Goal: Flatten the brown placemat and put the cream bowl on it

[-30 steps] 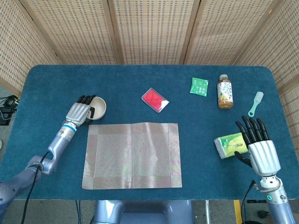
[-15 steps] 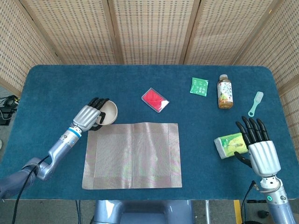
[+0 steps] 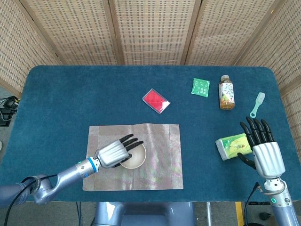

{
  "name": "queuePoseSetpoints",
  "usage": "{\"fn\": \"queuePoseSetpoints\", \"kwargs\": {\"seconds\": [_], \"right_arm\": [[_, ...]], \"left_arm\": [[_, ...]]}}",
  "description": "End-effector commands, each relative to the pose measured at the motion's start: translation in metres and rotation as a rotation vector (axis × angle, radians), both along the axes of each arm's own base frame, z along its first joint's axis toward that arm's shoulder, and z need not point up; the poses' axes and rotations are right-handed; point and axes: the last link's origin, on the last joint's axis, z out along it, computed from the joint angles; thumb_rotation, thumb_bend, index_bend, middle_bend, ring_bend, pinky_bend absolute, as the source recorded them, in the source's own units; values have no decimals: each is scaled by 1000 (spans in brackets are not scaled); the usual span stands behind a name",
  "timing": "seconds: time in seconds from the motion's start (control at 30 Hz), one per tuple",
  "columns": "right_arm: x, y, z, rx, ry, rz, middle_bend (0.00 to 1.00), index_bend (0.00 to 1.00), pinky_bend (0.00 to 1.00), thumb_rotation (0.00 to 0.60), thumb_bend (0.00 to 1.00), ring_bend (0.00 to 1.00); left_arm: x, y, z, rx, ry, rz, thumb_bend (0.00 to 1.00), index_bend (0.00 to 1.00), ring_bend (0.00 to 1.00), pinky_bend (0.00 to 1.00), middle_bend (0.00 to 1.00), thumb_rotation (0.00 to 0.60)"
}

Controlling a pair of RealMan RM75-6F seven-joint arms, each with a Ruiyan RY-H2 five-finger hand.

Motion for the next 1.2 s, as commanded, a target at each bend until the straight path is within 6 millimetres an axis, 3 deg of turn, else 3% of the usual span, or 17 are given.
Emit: {"fn": "queuePoseSetpoints", "kwargs": {"seconds": [0.03, 0.63, 0.7, 0.8, 0.87, 1.07, 1.2], "right_arm": [[0, 0, 0, 3, -1, 1, 0, 20, 0, 600, 0, 0], [0, 2, 2, -1, -4, 3, 0, 21, 0, 600, 0, 0], [0, 2, 2, -1, -5, 3, 0, 21, 0, 600, 0, 0], [0, 2, 2, -1, -5, 5, 0, 21, 0, 600, 0, 0], [1, 3, 2, -2, -6, 7, 0, 21, 0, 600, 0, 0], [2, 5, 4, -5, -13, 13, 0, 21, 0, 600, 0, 0], [4, 7, 5, -6, -19, 24, 0, 21, 0, 600, 0, 0]], "left_arm": [[8, -15, -10, -42, 50, -50, 408, 689, 0, 0, 0, 600], [4, -25, -33, -58, 145, -70, 405, 677, 0, 0, 0, 600], [1, -25, -33, -51, 163, -72, 391, 601, 0, 0, 0, 600], [1, -25, -31, -36, 151, -68, 108, 187, 0, 0, 0, 600], [3, -25, -26, -23, 115, -69, 0, 12, 0, 0, 0, 600], [-3, -24, -3, 9, 22, -28, 0, 0, 0, 0, 0, 600], [-8, -22, 27, 66, -87, 30, 0, 0, 0, 0, 0, 600]]}}
